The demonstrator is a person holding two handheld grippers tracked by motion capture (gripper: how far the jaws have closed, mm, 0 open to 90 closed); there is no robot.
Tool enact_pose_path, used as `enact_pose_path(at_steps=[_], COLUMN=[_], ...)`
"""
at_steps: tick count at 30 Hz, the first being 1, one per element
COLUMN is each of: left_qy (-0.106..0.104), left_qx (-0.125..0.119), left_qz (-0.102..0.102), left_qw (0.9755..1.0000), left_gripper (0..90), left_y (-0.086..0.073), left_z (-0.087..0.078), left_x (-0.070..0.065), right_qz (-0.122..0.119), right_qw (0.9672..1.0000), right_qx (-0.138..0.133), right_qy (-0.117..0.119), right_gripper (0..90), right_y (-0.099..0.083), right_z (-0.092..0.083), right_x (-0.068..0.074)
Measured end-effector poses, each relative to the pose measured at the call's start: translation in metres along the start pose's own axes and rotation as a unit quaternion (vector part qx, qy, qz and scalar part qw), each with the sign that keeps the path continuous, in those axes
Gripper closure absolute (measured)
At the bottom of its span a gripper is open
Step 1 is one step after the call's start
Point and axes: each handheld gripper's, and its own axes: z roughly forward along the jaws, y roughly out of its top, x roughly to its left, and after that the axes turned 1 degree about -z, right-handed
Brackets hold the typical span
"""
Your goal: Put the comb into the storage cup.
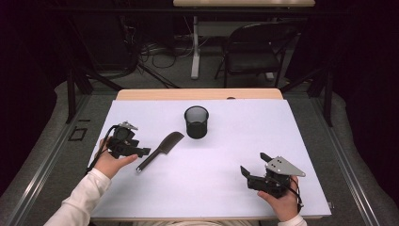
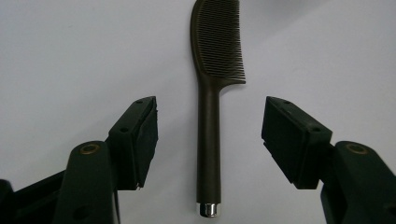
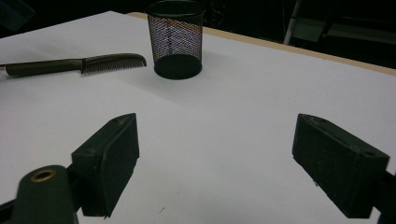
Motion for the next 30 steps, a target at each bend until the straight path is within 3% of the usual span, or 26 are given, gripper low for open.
enact_pose_path(at_steps=[30], left_qy=[-0.004], left_qx=[0.023], left_qz=[-0.002], left_qw=[0.9997], left_gripper=[40.9], left_y=[0.008], left_z=[0.02], left_x=[0.003], right_qz=[-0.003], right_qw=[1.0], right_qx=[0.006], right_qy=[0.001], right_gripper=[14.9], right_y=[-0.001], right_z=[0.001], right_x=[0.0])
